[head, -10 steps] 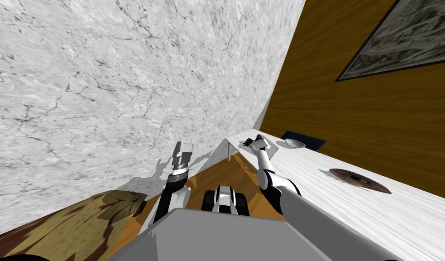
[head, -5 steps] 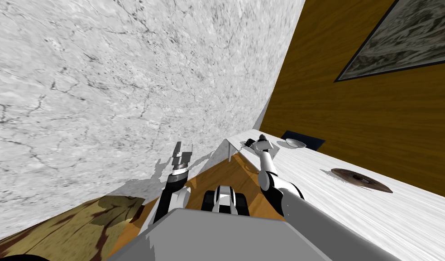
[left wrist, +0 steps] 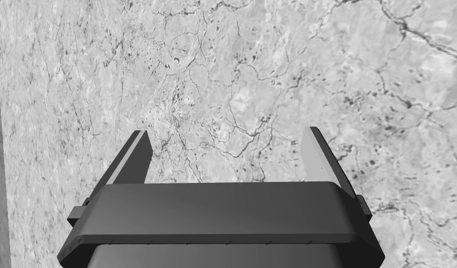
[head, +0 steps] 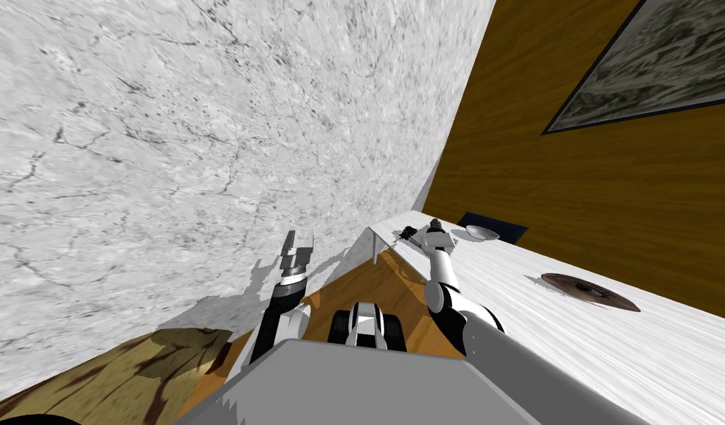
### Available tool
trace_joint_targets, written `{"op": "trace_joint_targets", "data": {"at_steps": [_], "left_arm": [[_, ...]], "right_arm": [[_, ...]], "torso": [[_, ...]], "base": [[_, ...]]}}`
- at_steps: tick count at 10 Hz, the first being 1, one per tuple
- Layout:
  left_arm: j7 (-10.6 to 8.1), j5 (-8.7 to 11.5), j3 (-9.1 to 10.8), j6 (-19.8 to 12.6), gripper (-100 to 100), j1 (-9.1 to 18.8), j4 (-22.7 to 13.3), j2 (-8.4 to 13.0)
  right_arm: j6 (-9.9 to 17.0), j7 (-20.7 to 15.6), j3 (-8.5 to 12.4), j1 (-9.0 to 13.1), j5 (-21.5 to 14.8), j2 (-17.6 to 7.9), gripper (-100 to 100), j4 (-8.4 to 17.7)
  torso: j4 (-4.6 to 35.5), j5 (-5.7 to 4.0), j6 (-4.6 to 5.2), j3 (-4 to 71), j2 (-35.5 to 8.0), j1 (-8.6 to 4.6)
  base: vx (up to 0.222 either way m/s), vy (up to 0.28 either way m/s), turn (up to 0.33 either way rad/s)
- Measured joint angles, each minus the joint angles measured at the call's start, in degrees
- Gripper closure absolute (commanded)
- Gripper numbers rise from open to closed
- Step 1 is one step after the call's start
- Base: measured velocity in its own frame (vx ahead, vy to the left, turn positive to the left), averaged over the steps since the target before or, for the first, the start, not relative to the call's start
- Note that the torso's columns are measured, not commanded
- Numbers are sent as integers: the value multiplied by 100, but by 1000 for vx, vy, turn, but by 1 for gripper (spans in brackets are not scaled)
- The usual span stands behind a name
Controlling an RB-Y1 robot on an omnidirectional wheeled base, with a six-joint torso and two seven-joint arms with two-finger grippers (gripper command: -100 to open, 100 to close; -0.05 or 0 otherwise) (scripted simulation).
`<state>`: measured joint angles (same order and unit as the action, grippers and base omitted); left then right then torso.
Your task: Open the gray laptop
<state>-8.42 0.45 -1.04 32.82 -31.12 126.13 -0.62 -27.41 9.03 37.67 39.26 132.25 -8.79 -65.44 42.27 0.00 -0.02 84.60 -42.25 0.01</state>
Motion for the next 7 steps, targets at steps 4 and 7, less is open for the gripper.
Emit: {"op": "trace_joint_targets", "data": {"at_steps": [4,7], "left_arm": [[0,0,0,0,0,0,0,0],[0,0,0,0,0,0,0,0]], "right_arm": [[374,514,309,-141,285,6,-100,-178],[686,876,557,-305,612,21,-100,-369]], "torso": [[1,0,1,-3,-4,2],[1,0,1,-3,-4,0]], "base": [[33,58,-38],[32,63,-36]]}}
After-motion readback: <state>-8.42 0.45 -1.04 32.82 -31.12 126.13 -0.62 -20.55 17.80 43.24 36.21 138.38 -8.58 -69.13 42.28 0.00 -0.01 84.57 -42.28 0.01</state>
